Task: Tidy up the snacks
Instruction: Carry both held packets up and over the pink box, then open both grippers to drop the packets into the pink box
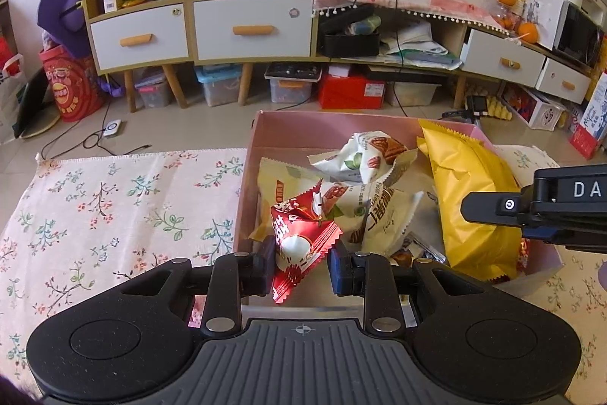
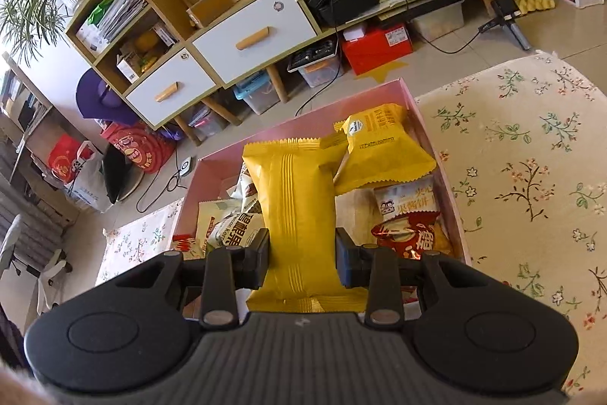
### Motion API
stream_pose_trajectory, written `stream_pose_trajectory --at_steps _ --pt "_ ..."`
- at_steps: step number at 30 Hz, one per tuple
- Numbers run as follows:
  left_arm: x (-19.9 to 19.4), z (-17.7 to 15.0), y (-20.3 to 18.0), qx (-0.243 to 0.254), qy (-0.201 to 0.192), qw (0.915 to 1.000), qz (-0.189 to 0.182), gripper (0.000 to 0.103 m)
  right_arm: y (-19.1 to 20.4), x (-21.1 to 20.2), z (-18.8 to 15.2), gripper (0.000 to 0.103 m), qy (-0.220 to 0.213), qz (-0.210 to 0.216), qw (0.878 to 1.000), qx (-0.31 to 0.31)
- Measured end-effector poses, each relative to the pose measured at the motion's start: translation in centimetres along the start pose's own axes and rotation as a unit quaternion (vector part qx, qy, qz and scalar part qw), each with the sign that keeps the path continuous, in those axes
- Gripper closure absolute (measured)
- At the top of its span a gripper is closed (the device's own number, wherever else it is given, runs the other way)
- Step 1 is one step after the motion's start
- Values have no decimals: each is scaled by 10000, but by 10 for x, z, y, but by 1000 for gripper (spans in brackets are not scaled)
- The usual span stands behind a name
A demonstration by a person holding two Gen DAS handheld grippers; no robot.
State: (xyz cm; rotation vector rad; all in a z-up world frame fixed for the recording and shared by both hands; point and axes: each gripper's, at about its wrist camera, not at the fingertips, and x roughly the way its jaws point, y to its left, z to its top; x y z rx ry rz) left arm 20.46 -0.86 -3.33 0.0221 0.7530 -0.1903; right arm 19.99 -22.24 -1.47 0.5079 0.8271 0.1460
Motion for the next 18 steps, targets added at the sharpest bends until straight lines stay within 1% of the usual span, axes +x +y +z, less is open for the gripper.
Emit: stream_pose_trajectory --at_steps 2,3,5,6,7,9,11,13,18 --pt "1 -1 1 -9 -28 10000 -6 77 0 0 1 71 0 -25 10000 -10" --pt "0 -1 1 -6 -54 10000 -12 74 0 0 2 70 -1 -31 10000 -24" --pt "-2 -2 2 5 -157 9999 -30 73 0 -2 2 68 -26 -42 10000 -64" --pt "-2 -2 1 10 -174 9998 -31 68 1 -2 2 64 -44 -50 9999 -82" --pt "-3 -3 1 10 -182 9998 -36 58 2 -3 3 60 -64 -53 9999 -113" --pt "-6 -4 0 10 -228 9997 -44 48 4 -6 3 47 -120 -58 9998 -173" --pt "-9 -4 -1 7 -246 9997 -76 42 6 -10 4 42 -137 -90 9996 -219" --pt "-13 -5 -2 -12 -259 9996 -108 34 7 -11 6 40 -119 -127 9996 -215" --pt "-26 -8 -5 87 -261 9995 -135 24 7 -19 6 30 -125 -110 9997 -175"
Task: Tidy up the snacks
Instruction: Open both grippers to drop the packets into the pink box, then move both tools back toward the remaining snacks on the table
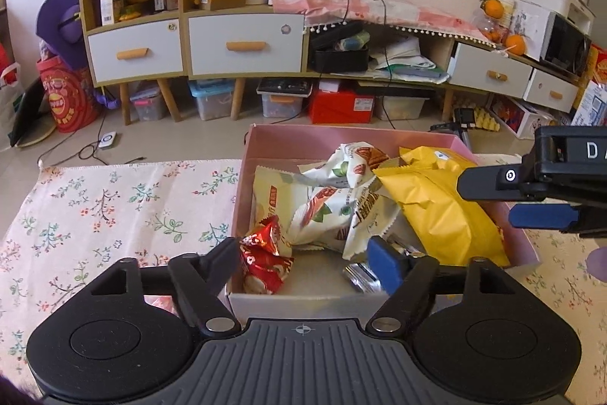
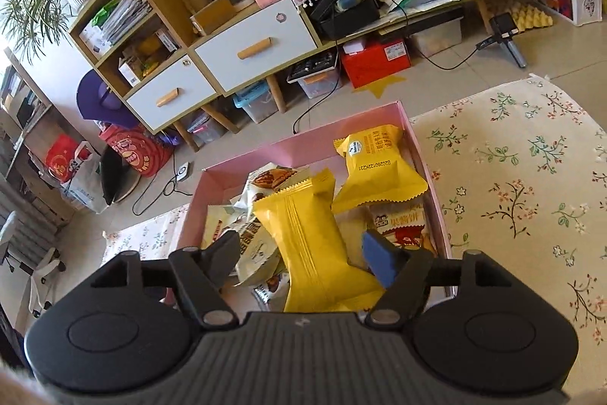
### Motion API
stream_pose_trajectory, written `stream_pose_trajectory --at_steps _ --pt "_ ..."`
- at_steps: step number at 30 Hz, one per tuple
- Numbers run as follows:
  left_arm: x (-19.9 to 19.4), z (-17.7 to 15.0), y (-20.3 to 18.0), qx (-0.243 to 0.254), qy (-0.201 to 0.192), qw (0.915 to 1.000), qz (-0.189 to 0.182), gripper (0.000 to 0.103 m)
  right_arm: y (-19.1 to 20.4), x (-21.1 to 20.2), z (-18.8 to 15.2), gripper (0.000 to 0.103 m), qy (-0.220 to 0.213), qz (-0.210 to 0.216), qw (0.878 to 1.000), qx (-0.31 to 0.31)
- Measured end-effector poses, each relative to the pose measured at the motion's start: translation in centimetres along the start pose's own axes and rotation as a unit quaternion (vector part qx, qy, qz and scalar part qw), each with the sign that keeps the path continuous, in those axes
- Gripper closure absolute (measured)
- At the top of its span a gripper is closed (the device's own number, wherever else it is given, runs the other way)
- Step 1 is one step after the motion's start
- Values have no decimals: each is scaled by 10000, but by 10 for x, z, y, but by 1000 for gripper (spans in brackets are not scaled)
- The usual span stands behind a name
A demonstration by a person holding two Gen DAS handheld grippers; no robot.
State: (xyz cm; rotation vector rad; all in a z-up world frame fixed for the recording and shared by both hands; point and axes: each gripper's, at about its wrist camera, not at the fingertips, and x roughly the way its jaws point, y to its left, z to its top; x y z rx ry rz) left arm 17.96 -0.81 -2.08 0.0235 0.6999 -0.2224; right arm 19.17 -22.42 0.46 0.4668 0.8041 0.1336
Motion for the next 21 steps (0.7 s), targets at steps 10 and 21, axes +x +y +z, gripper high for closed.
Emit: stream_pose_trajectory --at_steps 10,21 --pt "-32 -9 -7 122 70 9999 -1 15 3 -22 -10 13 28 -188 9997 -175" --pt "-59 -32 -6 64 202 9997 -80 7 8 -45 -35 3 89 -472 9965 -691"
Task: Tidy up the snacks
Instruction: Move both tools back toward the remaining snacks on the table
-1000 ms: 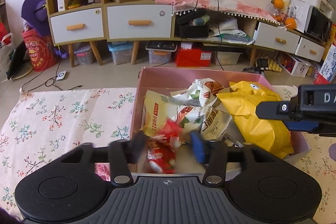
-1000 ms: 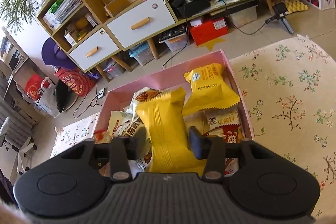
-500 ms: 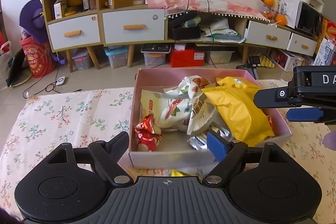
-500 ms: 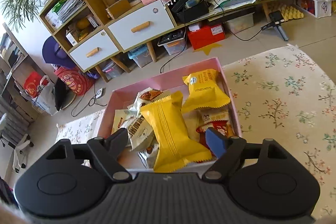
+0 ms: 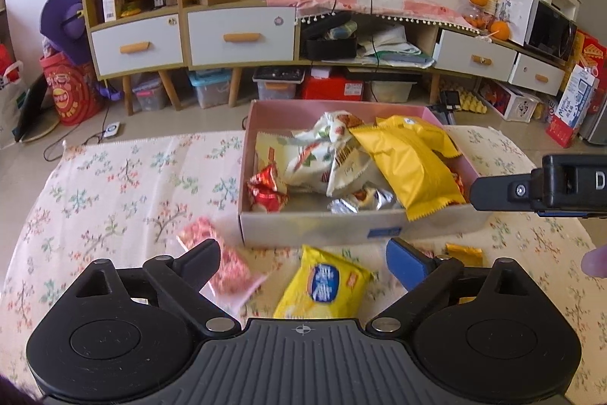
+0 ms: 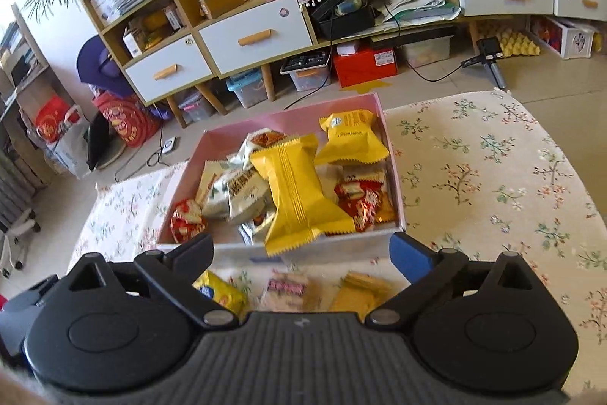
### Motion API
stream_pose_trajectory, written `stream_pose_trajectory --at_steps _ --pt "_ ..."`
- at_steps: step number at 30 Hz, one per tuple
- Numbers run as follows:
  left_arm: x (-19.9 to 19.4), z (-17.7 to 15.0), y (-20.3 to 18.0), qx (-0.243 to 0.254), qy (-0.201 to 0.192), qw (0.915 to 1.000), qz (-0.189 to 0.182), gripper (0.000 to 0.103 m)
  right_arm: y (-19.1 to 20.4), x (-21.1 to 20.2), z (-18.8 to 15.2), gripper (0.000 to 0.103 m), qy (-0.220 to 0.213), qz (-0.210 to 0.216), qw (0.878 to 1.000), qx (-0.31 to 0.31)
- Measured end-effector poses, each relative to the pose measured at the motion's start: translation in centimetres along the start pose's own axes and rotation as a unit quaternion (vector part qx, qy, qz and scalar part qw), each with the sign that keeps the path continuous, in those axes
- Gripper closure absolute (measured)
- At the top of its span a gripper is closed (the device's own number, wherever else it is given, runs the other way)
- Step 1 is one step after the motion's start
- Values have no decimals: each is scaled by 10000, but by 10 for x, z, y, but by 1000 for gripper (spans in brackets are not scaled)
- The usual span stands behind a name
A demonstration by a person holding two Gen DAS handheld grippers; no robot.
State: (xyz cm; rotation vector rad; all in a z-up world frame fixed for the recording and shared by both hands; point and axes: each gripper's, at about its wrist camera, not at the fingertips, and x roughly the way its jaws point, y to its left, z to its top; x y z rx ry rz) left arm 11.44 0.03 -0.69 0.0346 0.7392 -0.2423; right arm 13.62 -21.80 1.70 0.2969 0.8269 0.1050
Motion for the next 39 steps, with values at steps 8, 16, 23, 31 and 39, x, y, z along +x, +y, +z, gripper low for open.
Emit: stream_pose_trajectory --at_steps 8,16,23,31,39 --pt "-10 -25 6 -88 -2 10000 37 3 -5 -8 -23 0 7 -190 9997 -158" --pt "-12 -40 1 480 -185 9985 164 3 -16 -1 -51 0 86 -470 9976 -505" --pt "-2 -48 4 614 -193 9979 111 3 -18 4 -66 0 -41 -509 9952 -840" --pt "19 -52 6 804 -33 9967 -34 3 -9 28 -68 0 71 -561 9916 -1162" --pt "36 -55 -2 949 90 9954 -84 3 -7 47 -71 0 193 -682 9861 -1506"
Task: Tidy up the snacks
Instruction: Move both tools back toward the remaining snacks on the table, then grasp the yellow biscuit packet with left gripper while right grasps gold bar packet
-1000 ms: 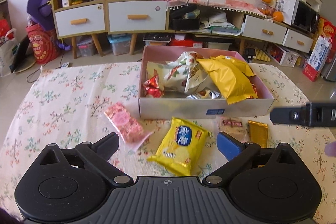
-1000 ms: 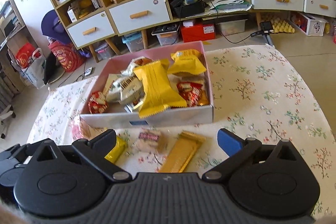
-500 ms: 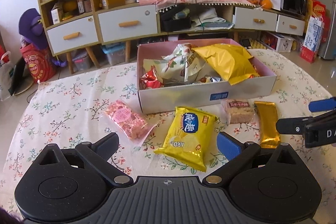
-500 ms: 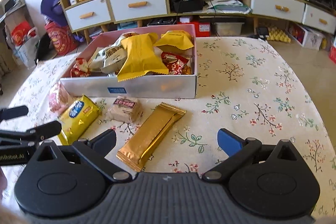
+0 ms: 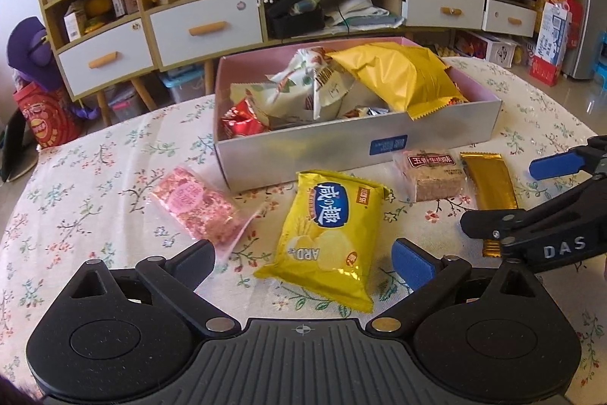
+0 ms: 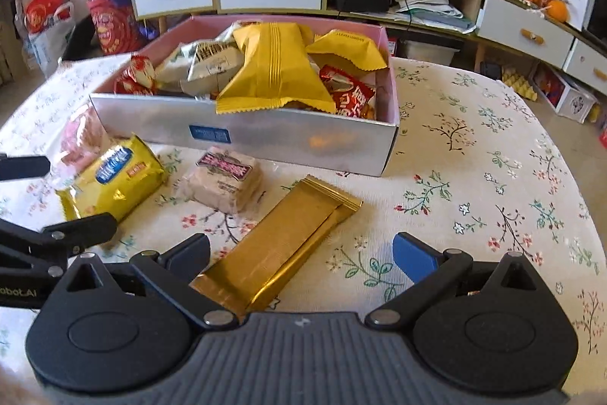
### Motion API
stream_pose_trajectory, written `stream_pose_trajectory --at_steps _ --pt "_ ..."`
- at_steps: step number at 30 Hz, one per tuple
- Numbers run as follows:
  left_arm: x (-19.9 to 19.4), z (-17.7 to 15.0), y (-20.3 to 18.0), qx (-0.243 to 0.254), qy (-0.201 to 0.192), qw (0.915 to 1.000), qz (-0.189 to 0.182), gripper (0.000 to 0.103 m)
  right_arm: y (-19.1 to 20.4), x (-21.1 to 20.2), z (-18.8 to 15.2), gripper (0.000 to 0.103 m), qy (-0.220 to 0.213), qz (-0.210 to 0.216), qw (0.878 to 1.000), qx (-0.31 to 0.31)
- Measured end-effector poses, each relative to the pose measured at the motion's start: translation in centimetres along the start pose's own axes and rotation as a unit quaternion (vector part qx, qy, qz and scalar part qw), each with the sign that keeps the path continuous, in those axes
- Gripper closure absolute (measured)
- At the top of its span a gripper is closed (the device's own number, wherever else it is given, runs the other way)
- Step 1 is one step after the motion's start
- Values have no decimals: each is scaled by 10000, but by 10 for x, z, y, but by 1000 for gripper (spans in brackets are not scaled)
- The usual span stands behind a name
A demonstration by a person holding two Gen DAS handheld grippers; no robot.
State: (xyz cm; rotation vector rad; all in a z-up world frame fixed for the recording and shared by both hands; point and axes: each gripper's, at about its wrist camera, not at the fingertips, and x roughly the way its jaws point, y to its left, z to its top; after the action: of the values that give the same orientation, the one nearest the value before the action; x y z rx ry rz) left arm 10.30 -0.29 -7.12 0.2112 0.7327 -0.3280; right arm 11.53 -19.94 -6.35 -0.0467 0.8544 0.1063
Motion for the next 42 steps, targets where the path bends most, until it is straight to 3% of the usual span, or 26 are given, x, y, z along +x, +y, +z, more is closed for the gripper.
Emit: stream_pose_trajectory --at_steps 15,22,28,34,42 --pt "11 4 -11 -135 6 9999 -90 5 -43 -14 -19 0 -101 165 9998 36" --pt "11 7 -12 -335 133 9986 -391 24 -39 -11 -8 0 162 102 9998 29" --pt "10 11 -15 -487 196 9979 -372 40 -34 -11 -8 5 160 160 9997 -85" --pt "11 15 -14 -689 239 9971 -223 51 -26 -14 -3 28 103 359 9991 -198" --pt "9 18 -14 -678 349 9970 -102 55 -15 -17 0 70 84 565 9974 -450"
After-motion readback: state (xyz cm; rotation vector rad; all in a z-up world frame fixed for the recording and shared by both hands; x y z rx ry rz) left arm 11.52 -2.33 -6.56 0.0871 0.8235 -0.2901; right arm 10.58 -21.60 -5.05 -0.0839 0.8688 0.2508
